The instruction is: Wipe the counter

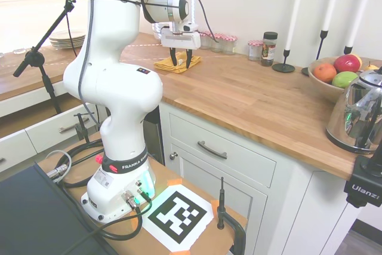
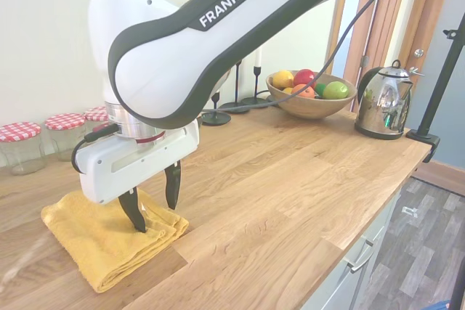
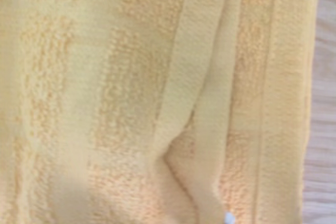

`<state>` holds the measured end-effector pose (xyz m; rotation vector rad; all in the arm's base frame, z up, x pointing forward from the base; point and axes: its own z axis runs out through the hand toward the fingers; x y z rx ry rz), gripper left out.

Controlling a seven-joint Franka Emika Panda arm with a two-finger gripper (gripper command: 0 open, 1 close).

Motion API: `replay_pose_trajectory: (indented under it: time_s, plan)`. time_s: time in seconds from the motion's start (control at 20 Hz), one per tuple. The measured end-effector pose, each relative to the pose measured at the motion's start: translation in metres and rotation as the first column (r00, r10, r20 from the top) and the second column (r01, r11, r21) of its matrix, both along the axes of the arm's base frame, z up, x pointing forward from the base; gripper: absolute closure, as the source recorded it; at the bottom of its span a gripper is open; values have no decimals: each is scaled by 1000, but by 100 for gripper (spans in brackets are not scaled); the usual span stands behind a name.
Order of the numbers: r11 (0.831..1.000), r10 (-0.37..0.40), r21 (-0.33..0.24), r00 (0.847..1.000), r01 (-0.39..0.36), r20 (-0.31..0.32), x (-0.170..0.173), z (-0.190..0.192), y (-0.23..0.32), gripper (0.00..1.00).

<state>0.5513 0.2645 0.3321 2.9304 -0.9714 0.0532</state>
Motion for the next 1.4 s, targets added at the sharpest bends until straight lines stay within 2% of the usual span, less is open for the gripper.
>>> replay_pose_trajectory:
  time_s: [1.05,1.4]
  plan:
    - [999,-32,35,999,32,-5,5,-3,-8,100]
    - [997,-51,56,999,51,-4,14,-2,-47,100]
